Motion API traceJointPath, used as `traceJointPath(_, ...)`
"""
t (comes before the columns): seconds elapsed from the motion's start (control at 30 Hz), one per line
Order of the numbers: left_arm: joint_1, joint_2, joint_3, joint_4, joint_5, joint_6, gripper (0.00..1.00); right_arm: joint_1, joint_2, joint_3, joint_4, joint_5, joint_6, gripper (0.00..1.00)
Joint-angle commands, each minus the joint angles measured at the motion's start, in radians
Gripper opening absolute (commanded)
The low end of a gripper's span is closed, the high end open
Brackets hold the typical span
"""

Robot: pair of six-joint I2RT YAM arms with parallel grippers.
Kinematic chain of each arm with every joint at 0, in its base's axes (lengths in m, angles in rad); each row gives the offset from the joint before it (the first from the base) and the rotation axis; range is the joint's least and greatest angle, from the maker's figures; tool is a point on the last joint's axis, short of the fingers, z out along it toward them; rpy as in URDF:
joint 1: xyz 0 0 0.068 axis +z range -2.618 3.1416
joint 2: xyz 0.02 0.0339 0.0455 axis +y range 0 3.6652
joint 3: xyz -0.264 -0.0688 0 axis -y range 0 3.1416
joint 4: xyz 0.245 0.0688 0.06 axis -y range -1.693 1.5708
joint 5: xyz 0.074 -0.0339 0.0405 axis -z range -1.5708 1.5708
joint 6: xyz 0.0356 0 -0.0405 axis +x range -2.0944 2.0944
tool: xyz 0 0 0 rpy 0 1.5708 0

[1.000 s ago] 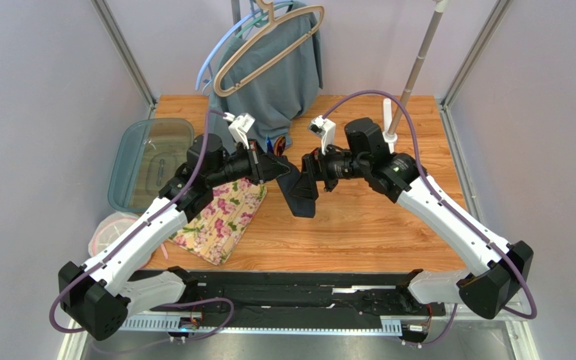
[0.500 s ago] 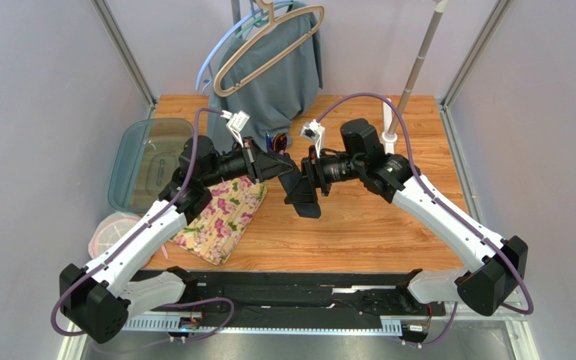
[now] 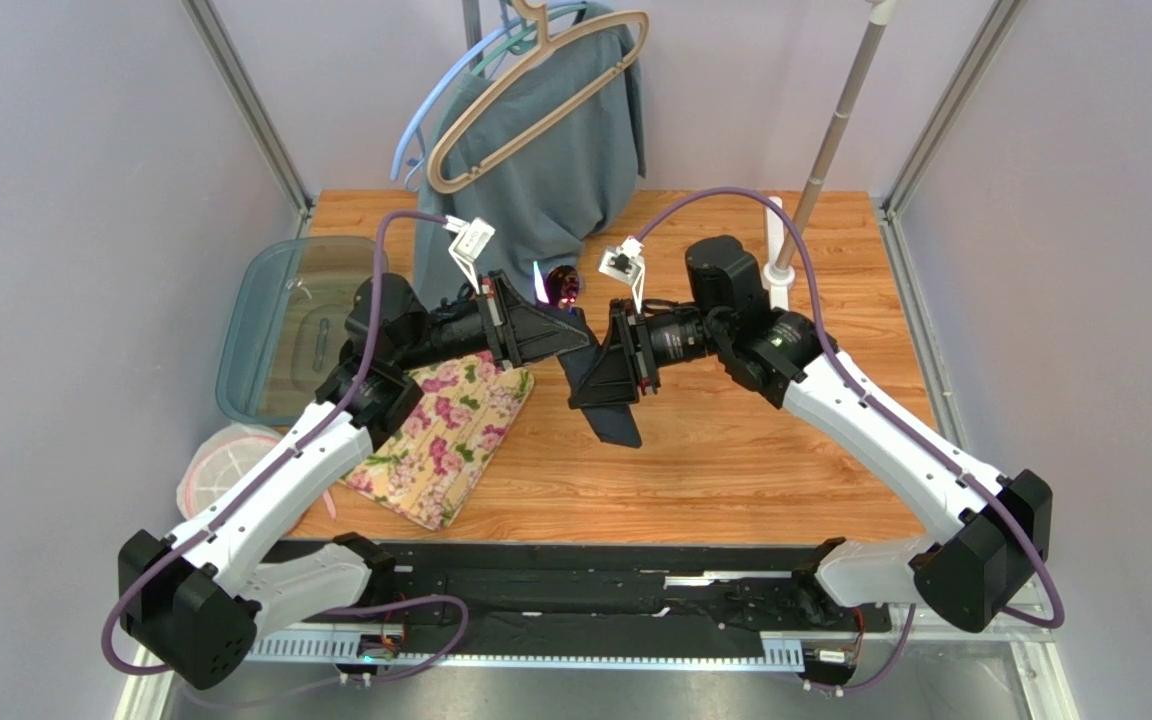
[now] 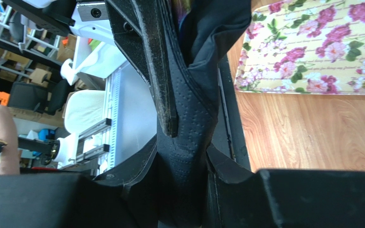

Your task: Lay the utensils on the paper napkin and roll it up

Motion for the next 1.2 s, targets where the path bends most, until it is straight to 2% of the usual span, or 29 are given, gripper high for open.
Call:
traceJointPath(0.0,0.026,-0.028,0.024,0.131,-0.020,-0.013,0.00,0.003,-0.020,-0.013,0.070,-0.104,0.084,0.33)
traceJointPath(0.27,0.048,-0.034,0.029,0.128,-0.029,-0.016,0.00,0.000,-0.032,-0.046,0.088,-0.106,0.127,0.39)
traceJointPath(0.37,0.054,-0.033,0.035,0.121,-0.029,-0.013,0.00,-0.003,-0.037,-0.053,0.062,-0.062,0.103,0.51)
traceJointPath(0.4,0.054,-0.034,0.038,0.115,-0.026,-0.009,0.00,-0.016,-0.040,-0.044,0.041,-0.019,0.084,0.58)
traceJointPath(0.5,0.054,-0.041,0.033,0.059,-0.046,0.025,0.00,-0.061,-0.044,0.014,-0.088,0.139,-0.012,0.67)
traceJointPath(0.63,0.054,-0.042,0.020,-0.075,-0.121,0.092,0.00,-0.118,-0.064,0.090,-0.223,0.362,-0.086,0.74)
traceJointPath(0.67,0.054,-0.042,0.020,-0.133,-0.139,0.100,0.00,-0.124,-0.075,0.096,-0.249,0.391,-0.097,0.75)
traceJointPath(0.77,0.055,-0.036,0.012,-0.165,-0.187,0.119,0.00,-0.129,-0.121,0.096,-0.265,0.482,-0.141,0.79)
traceJointPath(0.9,0.057,-0.025,0.046,-0.237,-0.265,0.151,0.00,-0.129,-0.153,0.087,-0.276,0.558,-0.181,0.78)
traceJointPath(0.97,0.058,-0.011,0.055,-0.245,-0.265,0.153,0.00,-0.129,-0.152,0.094,-0.292,0.551,-0.200,0.74)
traceJointPath(1.03,0.058,-0.001,0.067,-0.236,-0.258,0.139,0.00,-0.119,-0.152,0.096,-0.280,0.505,-0.197,0.58)
traceJointPath(1.1,0.058,0.007,0.078,-0.236,-0.258,0.131,0.00,-0.080,-0.150,0.099,-0.263,0.494,-0.195,0.49)
traceJointPath(1.17,0.058,0.016,0.082,-0.233,-0.258,0.114,0.00,-0.050,-0.142,0.101,-0.236,0.495,-0.191,0.46)
